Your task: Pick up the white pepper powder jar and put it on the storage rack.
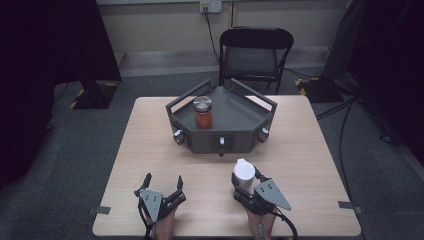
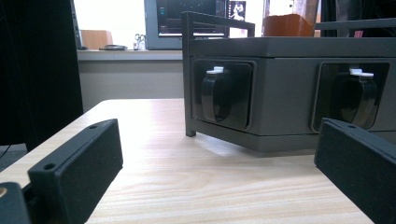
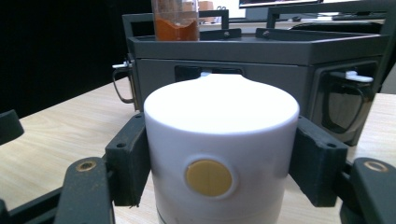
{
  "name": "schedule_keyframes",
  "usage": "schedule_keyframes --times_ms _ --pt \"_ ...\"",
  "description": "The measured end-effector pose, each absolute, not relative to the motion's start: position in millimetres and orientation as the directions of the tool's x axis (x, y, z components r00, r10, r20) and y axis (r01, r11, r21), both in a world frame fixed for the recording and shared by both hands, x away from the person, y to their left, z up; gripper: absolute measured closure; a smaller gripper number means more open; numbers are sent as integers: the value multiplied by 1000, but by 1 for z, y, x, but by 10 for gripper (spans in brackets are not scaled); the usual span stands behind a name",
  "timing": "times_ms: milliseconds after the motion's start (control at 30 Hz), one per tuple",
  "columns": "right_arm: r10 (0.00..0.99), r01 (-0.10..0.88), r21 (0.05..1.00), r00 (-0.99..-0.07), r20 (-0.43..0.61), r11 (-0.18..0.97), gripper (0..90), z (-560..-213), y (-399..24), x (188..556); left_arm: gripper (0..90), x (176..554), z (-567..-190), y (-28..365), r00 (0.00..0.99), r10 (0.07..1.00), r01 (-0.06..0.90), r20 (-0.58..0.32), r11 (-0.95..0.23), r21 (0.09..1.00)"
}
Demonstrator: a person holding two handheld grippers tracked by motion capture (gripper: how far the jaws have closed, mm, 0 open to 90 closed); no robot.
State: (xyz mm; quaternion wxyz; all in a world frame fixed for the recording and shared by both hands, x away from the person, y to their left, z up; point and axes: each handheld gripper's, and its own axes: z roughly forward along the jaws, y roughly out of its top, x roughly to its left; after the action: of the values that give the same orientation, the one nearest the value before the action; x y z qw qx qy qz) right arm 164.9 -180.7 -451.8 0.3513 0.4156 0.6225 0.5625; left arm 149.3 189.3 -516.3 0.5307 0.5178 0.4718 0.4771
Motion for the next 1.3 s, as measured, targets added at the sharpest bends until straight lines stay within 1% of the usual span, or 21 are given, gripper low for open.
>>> schedule_keyframes --times_ms 233,367,600,767,1167,1300 --pt "903 116 992 -430 4 51 302 -439 -181 172 4 149 -516 189 100 995 -18 -7 8 1000" --pt "895 127 991 -445 10 52 302 -432 -183 176 4 149 -516 189 100 995 -18 -7 9 1000" --pt "884 131 988 -467 -8 78 302 -421 -183 182 4 149 -516 189 100 995 -18 -7 8 1000" --pt "876 119 988 -482 -25 94 302 -413 -183 187 5 149 -516 189 100 995 -18 -6 8 1000" --pt "868 98 992 -495 -21 80 302 -395 -185 196 5 149 -516 189 100 995 -18 -7 8 1000" --pt "862 88 992 -506 -37 95 303 -386 -187 201 5 149 -516 189 100 995 -18 -6 8 1000"
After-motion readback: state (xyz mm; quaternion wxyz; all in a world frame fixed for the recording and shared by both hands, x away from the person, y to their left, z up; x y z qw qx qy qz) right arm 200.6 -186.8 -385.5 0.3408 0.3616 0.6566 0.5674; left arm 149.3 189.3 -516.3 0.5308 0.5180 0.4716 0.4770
